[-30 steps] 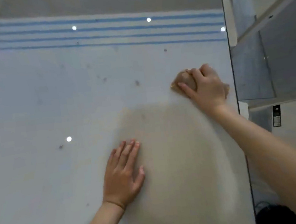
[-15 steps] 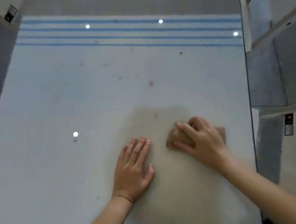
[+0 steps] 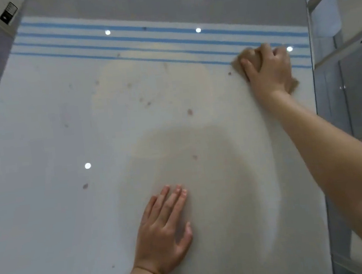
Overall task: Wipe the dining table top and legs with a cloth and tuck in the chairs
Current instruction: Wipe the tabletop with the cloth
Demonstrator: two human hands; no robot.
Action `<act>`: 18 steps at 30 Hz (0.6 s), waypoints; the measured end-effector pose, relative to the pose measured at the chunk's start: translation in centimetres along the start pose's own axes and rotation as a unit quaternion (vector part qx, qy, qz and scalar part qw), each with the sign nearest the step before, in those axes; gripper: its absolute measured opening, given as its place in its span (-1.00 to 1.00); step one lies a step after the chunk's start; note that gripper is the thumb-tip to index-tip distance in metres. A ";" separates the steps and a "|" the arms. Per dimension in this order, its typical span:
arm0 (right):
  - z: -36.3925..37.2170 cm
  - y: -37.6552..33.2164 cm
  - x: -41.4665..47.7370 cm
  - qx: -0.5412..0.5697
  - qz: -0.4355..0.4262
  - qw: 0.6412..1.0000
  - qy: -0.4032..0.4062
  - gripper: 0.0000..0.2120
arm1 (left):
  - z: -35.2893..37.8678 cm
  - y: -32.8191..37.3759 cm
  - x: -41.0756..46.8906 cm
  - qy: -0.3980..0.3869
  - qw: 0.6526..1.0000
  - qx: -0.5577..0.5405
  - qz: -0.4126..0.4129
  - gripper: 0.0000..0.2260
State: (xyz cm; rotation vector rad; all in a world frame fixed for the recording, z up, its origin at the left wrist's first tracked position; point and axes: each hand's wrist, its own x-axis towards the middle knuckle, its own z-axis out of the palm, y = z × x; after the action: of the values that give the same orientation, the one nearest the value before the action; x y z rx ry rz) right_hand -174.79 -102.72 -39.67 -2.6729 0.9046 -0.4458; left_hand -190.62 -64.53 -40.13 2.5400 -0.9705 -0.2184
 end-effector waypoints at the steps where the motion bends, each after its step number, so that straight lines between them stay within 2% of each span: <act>1: 0.8 -1.5 1.1 -0.005 0.020 1.000 0.001 -0.53 | 0.1 0.0 0.0 0.001 1.000 0.001 0.001 -0.45; 3: 2.3 -4.9 0.6 0.005 0.008 1.000 -0.008 -0.55 | 0.0 -0.1 -0.1 -0.001 1.000 0.002 0.004 -0.45; 5: 2.9 -8.3 -2.8 0.031 -0.069 0.996 -0.036 -0.59 | 0.0 -0.2 0.0 -0.006 1.000 0.000 0.005 -0.45; 8: 2.3 -11.1 -11.1 0.075 -0.200 0.971 -0.107 -0.61 | -0.1 -0.1 -0.1 -0.018 1.000 -0.001 -0.002 -0.44; 13: -1.5 -6.7 -20.3 0.110 -0.349 0.914 -0.174 -0.62 | -0.4 0.3 -0.1 -0.024 1.000 -0.007 -0.019 -0.45; 16: -2.6 -1.8 -18.6 0.097 -0.346 0.921 -0.149 -0.62 | -0.4 0.2 0.0 -0.026 0.999 0.004 -0.019 -0.44; 18: -2.7 0.4 -15.2 0.065 -0.260 0.957 -0.109 -0.59 | -0.3 0.2 0.0 -0.022 1.000 0.007 -0.017 -0.43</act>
State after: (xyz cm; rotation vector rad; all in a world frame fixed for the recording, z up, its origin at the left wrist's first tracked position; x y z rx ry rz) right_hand -187.49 -94.01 -40.31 -2.7416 0.0949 -0.2918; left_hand -190.62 -64.58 -39.80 2.5764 -0.9482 -0.2810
